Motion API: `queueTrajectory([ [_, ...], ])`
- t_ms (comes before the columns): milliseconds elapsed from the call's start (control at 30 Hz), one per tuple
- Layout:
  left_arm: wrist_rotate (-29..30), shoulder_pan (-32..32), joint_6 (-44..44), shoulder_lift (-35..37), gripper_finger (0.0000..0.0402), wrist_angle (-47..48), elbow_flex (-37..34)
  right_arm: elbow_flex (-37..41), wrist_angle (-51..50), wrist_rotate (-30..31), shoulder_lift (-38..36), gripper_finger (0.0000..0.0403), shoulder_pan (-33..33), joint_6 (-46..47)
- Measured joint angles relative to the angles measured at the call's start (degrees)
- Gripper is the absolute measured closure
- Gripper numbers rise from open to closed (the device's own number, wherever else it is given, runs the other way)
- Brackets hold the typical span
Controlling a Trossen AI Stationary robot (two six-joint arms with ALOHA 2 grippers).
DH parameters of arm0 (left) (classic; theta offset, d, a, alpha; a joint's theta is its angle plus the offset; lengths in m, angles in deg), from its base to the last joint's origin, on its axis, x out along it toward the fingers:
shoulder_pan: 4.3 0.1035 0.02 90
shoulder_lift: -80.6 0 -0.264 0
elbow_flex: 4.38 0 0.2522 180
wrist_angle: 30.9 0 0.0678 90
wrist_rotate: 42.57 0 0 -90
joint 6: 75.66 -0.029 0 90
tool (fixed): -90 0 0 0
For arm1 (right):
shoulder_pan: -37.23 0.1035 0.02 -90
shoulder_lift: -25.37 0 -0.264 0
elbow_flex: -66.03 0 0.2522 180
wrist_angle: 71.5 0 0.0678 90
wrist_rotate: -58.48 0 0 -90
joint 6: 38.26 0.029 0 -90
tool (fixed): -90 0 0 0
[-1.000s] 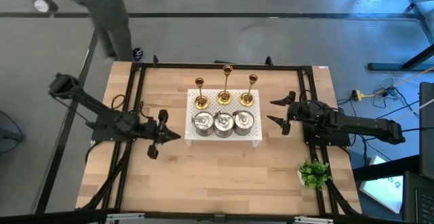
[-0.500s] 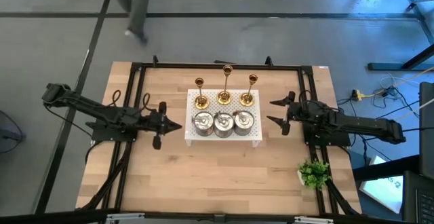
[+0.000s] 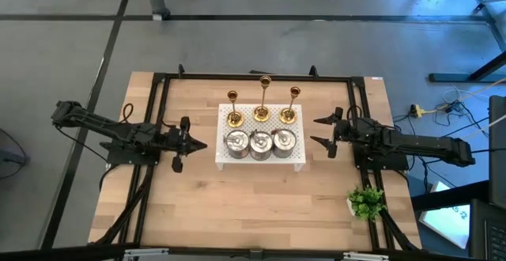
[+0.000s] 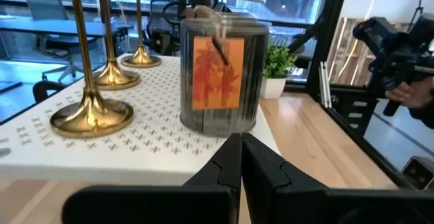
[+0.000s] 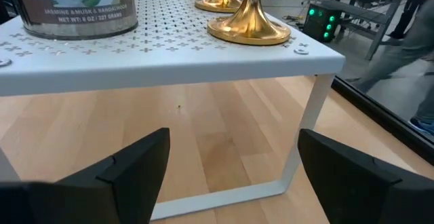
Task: Pick & Place candle stick holders
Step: Return to Home Position
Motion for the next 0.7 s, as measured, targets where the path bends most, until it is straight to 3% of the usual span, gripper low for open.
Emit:
queueTrajectory([
  [200, 1.7, 0.01, 0.54, 3.62, 0.04, -6.18, -7.41, -0.01, 0.0, 0.12, 0.0, 0.0075, -0.01, -0.09],
  [467, 1.24, 0.01, -0.54, 8.05, 0.04, -4.01, -7.44, -0.02, 0.02, 0.14, 0.0, 0.0075, -0.02, -0.27],
  [700, 5.22, -0.01, 0.78, 10.67, 0.04, 5.72, -7.44, -0.02, 0.01, 0.14, 0.0, 0.0075, -0.02, -0.26],
])
